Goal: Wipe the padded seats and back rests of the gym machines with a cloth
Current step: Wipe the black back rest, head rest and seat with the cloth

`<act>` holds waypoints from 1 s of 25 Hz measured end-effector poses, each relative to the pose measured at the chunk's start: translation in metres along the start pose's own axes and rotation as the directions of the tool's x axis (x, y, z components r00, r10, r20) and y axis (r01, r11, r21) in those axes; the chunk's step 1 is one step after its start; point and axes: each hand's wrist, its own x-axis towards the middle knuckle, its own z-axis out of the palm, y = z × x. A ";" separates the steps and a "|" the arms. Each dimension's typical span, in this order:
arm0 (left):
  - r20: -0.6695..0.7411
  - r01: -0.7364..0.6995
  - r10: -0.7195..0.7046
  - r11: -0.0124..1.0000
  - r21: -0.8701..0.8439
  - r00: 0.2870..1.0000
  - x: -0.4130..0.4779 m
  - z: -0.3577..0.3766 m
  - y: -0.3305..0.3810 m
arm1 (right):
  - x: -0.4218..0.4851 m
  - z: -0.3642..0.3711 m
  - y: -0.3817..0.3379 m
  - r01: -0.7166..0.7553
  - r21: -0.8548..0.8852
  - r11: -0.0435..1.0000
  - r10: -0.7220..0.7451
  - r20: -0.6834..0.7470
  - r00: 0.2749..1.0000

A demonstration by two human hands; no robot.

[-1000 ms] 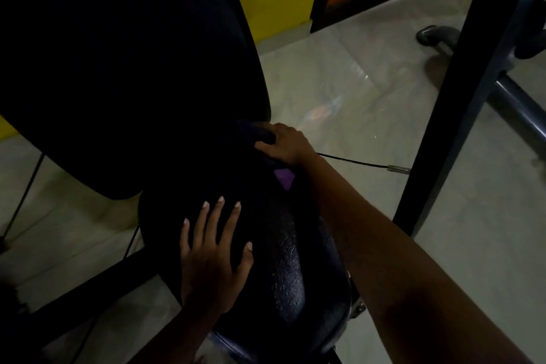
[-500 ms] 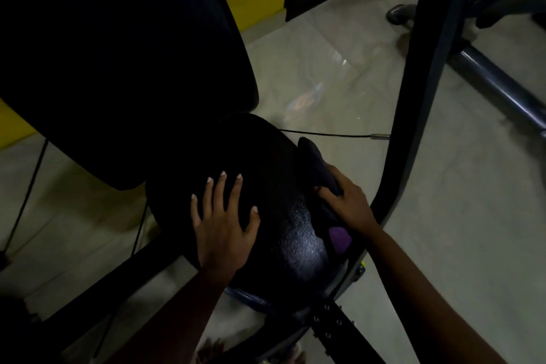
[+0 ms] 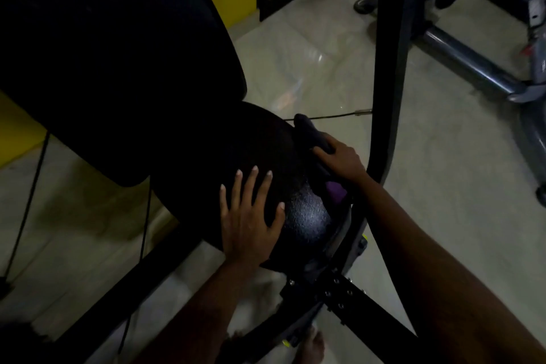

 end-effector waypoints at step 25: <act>0.628 0.130 -0.732 -0.618 -0.775 0.263 -0.065 0.005 0.021 | -0.105 0.090 -0.047 0.871 -0.457 -0.183 -0.675 0.702 0.227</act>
